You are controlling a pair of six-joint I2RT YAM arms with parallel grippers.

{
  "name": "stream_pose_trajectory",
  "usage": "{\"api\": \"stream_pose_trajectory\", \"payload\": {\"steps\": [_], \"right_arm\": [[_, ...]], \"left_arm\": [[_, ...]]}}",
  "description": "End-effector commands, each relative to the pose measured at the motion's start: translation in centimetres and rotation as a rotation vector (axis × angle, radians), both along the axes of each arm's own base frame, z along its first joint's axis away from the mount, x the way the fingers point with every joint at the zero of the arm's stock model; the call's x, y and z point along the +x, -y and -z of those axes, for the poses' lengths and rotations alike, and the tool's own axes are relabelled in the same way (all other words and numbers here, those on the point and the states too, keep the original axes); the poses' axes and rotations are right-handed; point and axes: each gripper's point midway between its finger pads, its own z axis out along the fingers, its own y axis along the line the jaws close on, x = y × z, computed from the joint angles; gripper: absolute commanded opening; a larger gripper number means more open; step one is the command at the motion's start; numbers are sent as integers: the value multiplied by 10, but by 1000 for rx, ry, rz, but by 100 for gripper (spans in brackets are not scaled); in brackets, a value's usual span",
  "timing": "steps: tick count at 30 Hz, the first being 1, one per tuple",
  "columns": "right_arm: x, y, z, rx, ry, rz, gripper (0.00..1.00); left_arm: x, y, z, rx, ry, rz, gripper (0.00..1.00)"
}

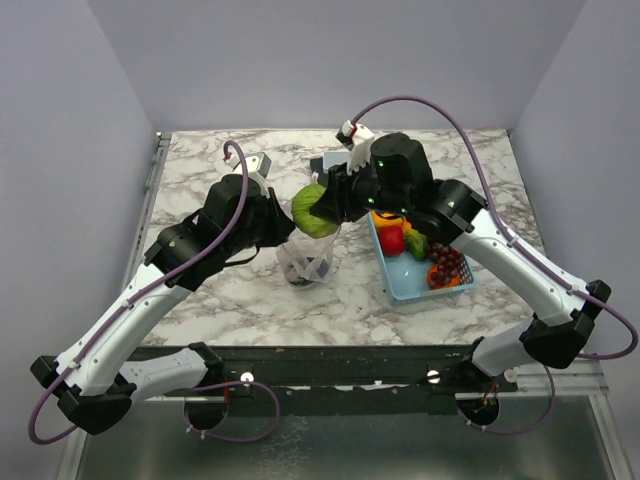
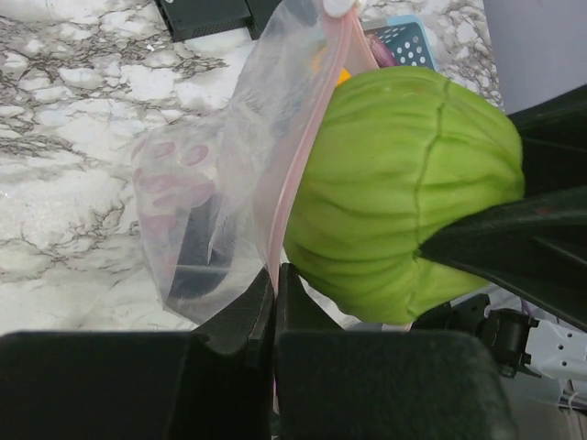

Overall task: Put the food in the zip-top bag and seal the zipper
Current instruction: Place the fake vegetable in the zipper food storage bag.

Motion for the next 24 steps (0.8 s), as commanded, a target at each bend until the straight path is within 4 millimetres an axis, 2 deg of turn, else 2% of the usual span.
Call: {"api": "stream_pose_trajectory", "payload": {"steps": [1,9,11,12,15,21,22,24], "right_arm": [[10,0,24,-90,-7,51,1],[24,1,56,-255,-17,157,1],[27,0,60,-272,-23,176,6],[28,0,62,-278,-29,181,13],[30,-3,64,-283,-42,194,48],[33,-5,64,-270,-43,211,94],[33,-5,63,-267,-42,212,99],[32,-6,61,-259,-42,210,100]], "left_arm": [[-3,12,-10,-62,8,49,0],[-9,19,-17,-113,3,82,0],[-10,20,-17,-117,0,88,0],[-10,20,-17,-119,0,89,0],[-11,20,-16,-119,-2,88,0],[-11,18,-15,-118,0,84,0],[-11,18,-15,-118,0,83,0],[-11,17,-15,-116,2,82,0]]}}
